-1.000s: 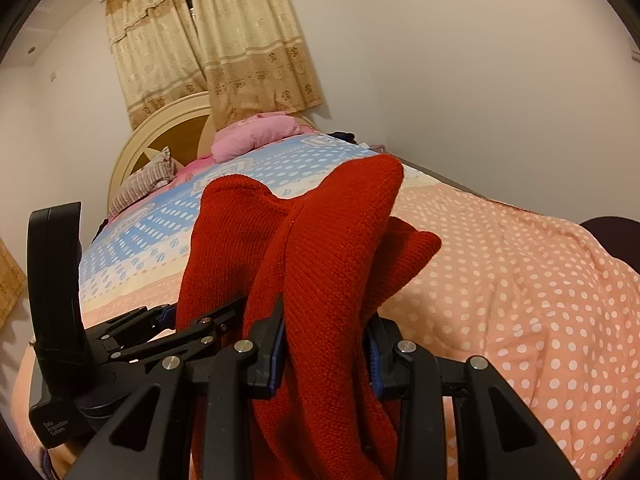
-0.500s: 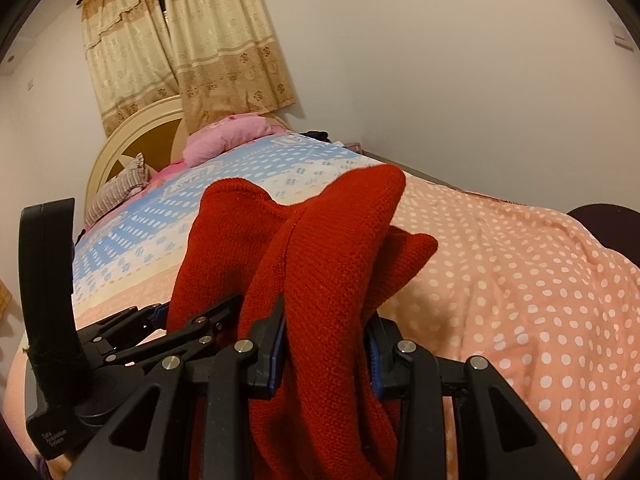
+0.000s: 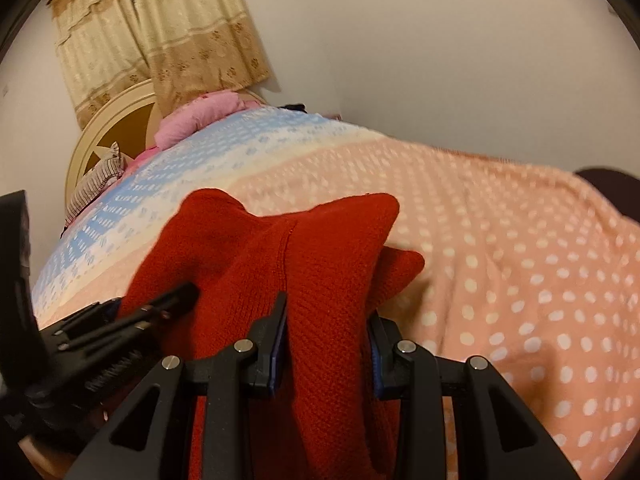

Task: Fold small clothes
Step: 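Lift the held sweater edge and fold it over with both grippers, then lay the folded sweater down and open both grippers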

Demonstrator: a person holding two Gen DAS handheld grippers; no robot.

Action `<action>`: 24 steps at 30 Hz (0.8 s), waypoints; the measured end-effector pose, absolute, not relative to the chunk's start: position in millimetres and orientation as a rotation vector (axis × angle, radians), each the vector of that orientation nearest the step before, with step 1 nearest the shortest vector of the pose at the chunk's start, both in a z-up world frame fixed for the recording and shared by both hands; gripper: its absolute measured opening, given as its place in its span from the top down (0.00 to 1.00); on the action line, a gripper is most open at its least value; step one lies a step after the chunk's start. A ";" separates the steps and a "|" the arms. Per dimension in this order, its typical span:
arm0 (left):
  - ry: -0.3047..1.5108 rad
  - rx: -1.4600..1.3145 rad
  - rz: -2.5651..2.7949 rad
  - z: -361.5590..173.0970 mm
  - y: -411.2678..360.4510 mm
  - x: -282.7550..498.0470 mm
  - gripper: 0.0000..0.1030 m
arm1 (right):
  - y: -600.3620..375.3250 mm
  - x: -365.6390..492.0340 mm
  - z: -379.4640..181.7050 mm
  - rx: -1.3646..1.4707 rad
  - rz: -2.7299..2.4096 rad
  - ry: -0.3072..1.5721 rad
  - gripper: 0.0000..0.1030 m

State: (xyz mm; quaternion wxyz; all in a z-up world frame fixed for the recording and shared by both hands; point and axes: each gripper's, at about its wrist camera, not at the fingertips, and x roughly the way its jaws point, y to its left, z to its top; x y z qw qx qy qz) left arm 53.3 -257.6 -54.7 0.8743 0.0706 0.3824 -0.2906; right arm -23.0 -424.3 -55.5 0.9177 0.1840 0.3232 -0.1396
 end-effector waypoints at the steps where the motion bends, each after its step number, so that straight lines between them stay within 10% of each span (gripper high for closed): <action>1: 0.799 0.153 -0.603 -55.1 -259.1 53.1 0.59 | -427.7 -22.6 -59.5 0.392 -0.284 0.667 0.68; 11: 0.963 0.007 -0.617 -70.4 -243.8 83.8 0.36 | -439.4 -15.4 -71.2 0.446 -0.254 0.706 0.67; 18: 1.151 -0.118 -0.756 -73.1 -231.2 121.0 0.17 | -469.5 -15.1 -71.5 0.593 -0.157 0.783 0.39; 24: 1.204 -0.178 -0.806 -77.9 -246.4 153.1 0.15 | -505.7 7.6 -74.7 0.718 -0.073 0.831 0.35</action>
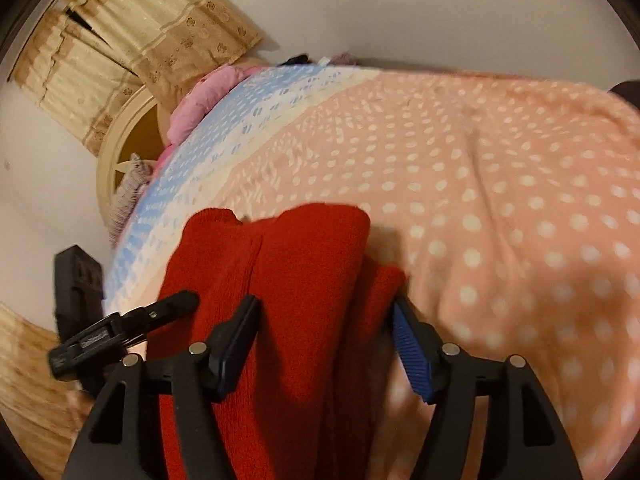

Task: Fold small clothes
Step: 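Lay the folded sweater down and open both grippers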

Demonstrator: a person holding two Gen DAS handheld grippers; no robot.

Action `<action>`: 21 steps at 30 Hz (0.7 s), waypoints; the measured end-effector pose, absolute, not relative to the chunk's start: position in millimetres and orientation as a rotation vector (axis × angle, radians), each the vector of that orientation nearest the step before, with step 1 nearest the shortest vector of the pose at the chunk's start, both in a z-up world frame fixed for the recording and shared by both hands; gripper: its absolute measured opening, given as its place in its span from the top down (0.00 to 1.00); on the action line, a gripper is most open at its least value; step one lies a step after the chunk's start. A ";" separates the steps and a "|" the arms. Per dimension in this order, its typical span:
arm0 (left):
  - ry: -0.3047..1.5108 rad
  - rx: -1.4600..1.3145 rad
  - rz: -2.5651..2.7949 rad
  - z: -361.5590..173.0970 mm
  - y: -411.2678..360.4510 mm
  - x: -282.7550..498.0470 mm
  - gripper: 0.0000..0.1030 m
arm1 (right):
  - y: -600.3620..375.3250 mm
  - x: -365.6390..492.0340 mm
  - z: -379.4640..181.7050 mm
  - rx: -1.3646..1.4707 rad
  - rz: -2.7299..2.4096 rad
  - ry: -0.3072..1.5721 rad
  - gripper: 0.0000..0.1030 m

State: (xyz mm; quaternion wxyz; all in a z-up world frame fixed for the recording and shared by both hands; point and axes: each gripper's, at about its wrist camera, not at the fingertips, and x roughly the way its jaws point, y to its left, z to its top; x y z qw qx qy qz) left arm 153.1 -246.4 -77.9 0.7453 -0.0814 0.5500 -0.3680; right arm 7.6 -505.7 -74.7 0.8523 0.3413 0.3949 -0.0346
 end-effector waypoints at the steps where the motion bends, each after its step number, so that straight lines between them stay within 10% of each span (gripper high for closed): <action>1: 1.210 -0.203 -0.808 -79.5 -247.8 157.8 0.15 | -510.4 15.8 -80.2 0.745 -0.051 0.850 0.35; 4: 1.194 -0.205 -0.814 -79.8 -256.6 167.9 0.16 | -513.7 29.2 -81.1 0.753 -0.036 0.843 0.39; 6: 1.163 -0.170 -0.807 -76.6 -263.9 169.3 0.30 | -506.3 42.6 -78.0 0.689 -0.038 0.858 0.70; 8: 1.119 -0.108 -0.782 -75.4 -272.9 166.4 0.35 | -495.5 51.9 -71.4 0.595 -0.044 0.850 0.74; 21: 1.070 -0.080 -0.668 -71.5 -263.3 190.2 0.34 | -527.9 62.6 -93.3 0.557 -0.043 0.775 0.65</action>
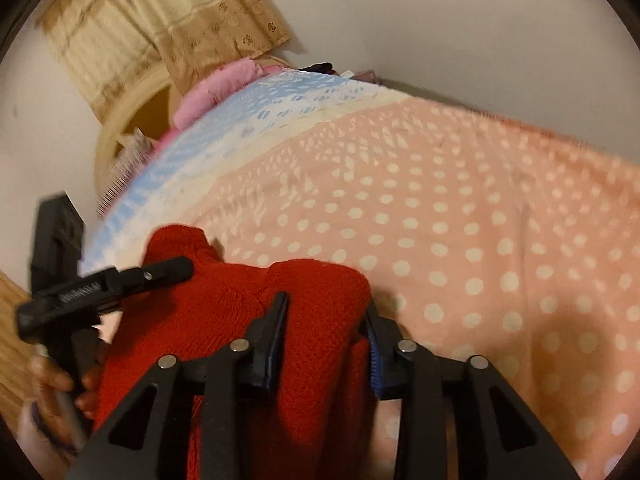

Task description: Fold small clothes

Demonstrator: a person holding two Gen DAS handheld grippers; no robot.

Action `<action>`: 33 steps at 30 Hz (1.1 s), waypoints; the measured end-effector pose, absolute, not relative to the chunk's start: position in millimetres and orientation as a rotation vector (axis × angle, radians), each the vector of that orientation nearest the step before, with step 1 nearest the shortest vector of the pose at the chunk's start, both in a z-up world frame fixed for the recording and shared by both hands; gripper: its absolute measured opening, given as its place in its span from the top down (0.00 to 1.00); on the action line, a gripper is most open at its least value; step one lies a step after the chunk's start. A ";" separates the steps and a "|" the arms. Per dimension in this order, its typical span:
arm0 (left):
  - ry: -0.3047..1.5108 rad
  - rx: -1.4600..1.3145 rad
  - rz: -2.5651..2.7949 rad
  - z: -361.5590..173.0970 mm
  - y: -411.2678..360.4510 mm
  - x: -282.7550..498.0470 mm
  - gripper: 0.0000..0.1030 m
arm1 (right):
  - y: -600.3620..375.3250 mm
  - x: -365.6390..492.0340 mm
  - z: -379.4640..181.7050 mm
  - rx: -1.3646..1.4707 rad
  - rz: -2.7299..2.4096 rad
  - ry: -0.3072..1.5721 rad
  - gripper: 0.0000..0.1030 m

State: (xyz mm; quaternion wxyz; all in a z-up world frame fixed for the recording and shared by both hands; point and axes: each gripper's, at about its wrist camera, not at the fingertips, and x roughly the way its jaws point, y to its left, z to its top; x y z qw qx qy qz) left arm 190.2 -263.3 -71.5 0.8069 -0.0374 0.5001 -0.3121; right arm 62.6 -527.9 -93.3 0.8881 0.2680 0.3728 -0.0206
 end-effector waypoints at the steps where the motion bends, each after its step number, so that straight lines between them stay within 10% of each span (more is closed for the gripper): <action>1: 1.062 -0.085 -0.658 -67.8 -254.1 190.0 0.32 | -532.3 58.4 -93.8 0.590 -0.028 0.770 0.64; 15: 0.904 0.094 -0.707 -42.6 -178.4 48.8 0.31 | -434.0 -88.8 -14.5 0.269 -0.115 0.674 0.59; 33: 0.824 0.217 -0.537 -53.4 -153.1 -43.1 0.24 | -379.9 -149.8 -76.4 0.194 -0.176 0.923 0.59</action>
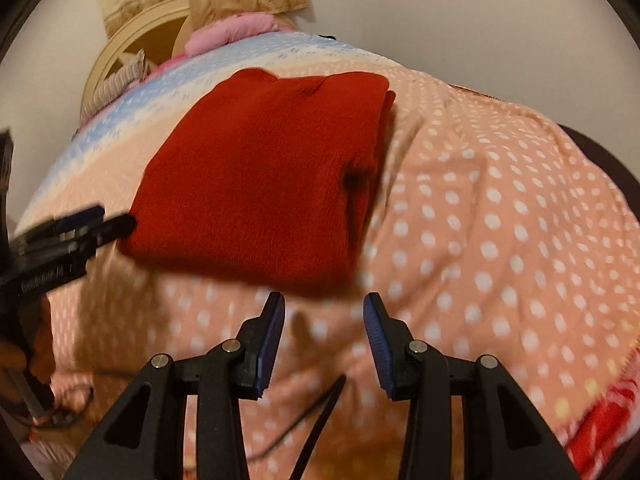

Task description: Fold small clothes

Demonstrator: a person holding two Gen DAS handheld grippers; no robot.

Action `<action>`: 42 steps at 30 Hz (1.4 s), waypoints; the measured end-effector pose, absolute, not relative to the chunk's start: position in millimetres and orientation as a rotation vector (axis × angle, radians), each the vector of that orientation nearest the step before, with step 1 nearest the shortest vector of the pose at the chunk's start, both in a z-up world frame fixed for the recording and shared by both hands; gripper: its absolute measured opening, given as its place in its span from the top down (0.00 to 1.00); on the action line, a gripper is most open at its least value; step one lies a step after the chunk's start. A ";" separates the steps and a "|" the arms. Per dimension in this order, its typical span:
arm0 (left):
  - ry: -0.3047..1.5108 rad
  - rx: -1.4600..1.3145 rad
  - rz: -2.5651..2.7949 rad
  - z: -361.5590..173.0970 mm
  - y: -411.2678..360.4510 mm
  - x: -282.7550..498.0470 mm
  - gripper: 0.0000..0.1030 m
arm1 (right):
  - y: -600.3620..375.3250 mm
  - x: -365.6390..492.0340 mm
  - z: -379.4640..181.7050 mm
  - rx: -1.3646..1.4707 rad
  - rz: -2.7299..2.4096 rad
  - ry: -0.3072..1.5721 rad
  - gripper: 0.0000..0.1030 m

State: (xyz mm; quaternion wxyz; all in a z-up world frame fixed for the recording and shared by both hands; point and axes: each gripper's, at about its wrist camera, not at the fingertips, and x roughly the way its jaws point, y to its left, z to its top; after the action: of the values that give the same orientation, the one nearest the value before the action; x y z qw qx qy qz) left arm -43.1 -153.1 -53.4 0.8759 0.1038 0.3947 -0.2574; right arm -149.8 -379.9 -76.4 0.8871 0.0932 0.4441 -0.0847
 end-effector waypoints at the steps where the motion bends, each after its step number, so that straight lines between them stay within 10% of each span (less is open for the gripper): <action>1: 0.814 0.218 -0.525 -49.8 -151.5 -47.8 0.24 | -376.6 -156.0 -71.9 0.182 -0.182 0.910 0.59; 11: 0.611 0.238 -0.484 -0.2 -140.9 -96.8 0.00 | -332.3 -201.0 4.6 0.138 -0.228 0.663 0.33; 42: 0.385 0.141 -0.420 56.6 -116.1 -141.5 0.00 | -277.5 -252.1 90.9 -0.005 -0.392 0.284 0.21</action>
State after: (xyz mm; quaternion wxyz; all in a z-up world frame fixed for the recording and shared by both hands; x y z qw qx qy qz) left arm -141.5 -116.1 56.6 0.9573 0.0697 0.1895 -0.2069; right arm -252.1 -277.5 90.9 0.9709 -0.0026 0.1405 -0.1940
